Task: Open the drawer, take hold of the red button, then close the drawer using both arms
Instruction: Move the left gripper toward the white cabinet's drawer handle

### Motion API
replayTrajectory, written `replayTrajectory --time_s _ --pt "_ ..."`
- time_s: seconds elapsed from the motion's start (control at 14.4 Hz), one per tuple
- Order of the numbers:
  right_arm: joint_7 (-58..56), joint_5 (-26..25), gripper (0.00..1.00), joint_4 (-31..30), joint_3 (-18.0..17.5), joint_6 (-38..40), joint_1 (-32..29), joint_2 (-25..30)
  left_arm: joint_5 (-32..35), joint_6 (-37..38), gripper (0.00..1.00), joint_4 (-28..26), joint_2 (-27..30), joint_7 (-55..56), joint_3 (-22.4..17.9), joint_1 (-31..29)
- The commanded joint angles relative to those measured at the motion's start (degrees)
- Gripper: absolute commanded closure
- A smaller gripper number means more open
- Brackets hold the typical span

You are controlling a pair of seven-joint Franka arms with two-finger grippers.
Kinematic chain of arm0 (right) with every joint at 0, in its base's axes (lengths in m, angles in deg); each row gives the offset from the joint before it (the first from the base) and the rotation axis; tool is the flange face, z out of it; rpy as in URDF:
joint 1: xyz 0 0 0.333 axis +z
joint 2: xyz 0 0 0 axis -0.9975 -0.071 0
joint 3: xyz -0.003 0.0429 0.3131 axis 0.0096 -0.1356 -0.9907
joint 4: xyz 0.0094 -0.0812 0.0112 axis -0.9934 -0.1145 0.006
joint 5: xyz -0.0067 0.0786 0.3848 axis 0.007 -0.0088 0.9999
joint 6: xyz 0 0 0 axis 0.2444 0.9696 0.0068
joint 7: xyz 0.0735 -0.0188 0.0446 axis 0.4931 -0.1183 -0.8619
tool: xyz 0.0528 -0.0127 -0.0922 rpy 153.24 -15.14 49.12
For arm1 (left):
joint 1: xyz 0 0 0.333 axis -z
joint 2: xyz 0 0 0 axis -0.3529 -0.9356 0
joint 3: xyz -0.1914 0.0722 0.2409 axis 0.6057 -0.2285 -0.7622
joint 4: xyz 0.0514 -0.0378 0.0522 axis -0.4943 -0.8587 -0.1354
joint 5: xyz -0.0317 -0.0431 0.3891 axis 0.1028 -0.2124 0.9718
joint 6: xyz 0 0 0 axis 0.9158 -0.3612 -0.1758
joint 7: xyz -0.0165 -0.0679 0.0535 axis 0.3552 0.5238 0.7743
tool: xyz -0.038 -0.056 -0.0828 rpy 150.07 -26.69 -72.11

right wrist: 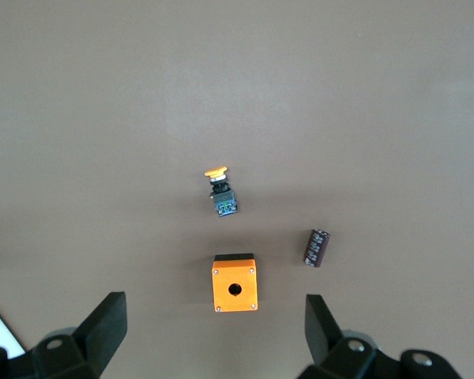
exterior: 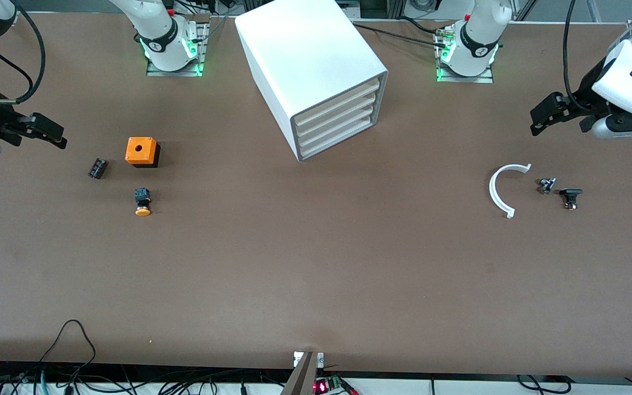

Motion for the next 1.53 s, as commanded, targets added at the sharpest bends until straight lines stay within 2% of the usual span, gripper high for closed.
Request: replayTrajectory --time_s 0.0,1.04,1.46 --pt "-0.9 0.4 0.00 0.7 -0.4 0.6 -0.6 0.1 0.6 1.3 0.00 1.0 -0.5 -1.2 0.0 0.1" --pt "-0.8 1.0 0.00 0.7 -0.4 0.4 -0.6 0.0 1.3 1.5 0.00 2.1 -1.4 -0.8 0.3 1.0" --pt "-0.9 1.2 0.00 0.6 -0.4 0.9 -0.5 -1.0 0.6 0.8 0.00 1.2 -4.6 -0.2 1.8 1.7"
